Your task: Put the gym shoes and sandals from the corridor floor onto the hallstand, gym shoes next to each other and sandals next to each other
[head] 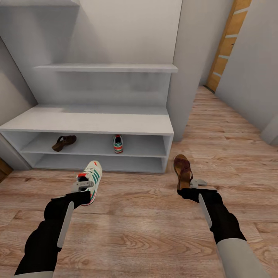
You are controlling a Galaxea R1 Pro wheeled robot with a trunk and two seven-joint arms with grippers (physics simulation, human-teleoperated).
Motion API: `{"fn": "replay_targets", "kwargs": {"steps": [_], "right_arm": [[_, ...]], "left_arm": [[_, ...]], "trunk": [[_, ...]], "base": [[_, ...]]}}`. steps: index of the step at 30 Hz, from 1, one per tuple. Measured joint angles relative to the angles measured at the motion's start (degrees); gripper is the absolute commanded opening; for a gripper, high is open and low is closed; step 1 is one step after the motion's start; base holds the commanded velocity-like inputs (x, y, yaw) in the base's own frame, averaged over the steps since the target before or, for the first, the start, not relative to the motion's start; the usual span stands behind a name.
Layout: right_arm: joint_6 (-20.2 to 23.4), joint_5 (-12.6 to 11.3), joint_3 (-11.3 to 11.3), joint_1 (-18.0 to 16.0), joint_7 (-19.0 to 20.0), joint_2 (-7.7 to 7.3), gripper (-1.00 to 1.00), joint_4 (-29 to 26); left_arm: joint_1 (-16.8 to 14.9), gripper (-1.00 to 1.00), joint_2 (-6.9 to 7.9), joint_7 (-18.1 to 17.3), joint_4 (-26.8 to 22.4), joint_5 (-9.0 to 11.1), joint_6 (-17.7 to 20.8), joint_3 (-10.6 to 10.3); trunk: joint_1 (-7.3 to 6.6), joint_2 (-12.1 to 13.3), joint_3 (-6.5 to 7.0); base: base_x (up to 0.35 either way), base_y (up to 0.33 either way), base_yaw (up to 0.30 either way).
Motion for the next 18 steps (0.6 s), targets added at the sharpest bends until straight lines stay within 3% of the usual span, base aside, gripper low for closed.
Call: {"fn": "replay_targets", "kwargs": {"steps": [6, 9, 12, 18], "right_arm": [[0.0, -0.1, -5.0, 0.0, -0.1, -1.82, -1.0, 0.0], [0.0, 0.1, -8.5, 0.0, 0.0, -4.09, -1.0, 0.0], [-0.1, -0.3, -10.8, 0.0, 0.1, -5.45, -1.0, 0.0], [-0.1, -0.6, -11.8, 0.0, 0.2, -5.93, -1.0, -0.1]], "left_arm": [[0.1, -1.0, -0.02, 0.3, 0.0, -0.2, 0.0, -0.5], [0.1, -1.0, -0.02, 0.3, 0.0, -0.2, 0.0, -0.5], [0.1, -1.0, -0.02, 0.3, 0.0, -0.2, 0.0, -0.5], [0.1, -1.0, -0.03, 0.3, 0.0, -0.3, -0.1, -0.5]], "trunk": [[0.0, 0.0, 0.0], [0.0, 0.0, 0.0], [0.0, 0.0, 0.0], [0.0, 0.0, 0.0]], "base": [[0.0, 0.0, 0.0], [0.0, 0.0, 0.0], [0.0, 0.0, 0.0], [0.0, 0.0, 0.0]]}}
